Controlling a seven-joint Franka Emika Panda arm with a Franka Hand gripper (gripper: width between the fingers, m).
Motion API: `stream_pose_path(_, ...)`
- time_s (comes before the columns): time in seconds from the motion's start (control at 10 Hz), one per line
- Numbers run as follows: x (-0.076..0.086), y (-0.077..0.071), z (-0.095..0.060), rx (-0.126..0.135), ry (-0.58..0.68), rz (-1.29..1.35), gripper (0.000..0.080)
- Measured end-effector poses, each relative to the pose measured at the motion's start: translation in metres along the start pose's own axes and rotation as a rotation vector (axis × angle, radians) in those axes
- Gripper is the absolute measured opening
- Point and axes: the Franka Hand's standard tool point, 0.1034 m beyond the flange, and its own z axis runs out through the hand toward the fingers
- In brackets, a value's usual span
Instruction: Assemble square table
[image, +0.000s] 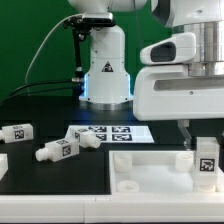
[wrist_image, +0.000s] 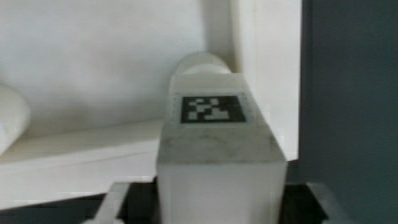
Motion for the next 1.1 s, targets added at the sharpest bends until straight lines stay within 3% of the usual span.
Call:
stream_pose_path(0.1,-0.0002,0.001,0.0,-0.007,0.002,0.149,0.0281)
stream_pose_path(0.4,0.0006,0.0079,0.0008,0.014,-0.026,0.645,0.0282)
stream_pose_path(0.8,0.0,0.0085,0.0011,0.009,-0.028,0.731,0.0284)
stream_pose_path(0.9,-0.0002,0.0083,0.0013,0.009,-0.028,0.728,0.0439)
stream_pose_path(1.0,0.0001,0.0085,0.001,0.0,-0.018,0.533,0.0439)
stream_pose_path(1.1,0.0005,0.0063,0.0001,-0.006,-0.011,0.275,0.0567)
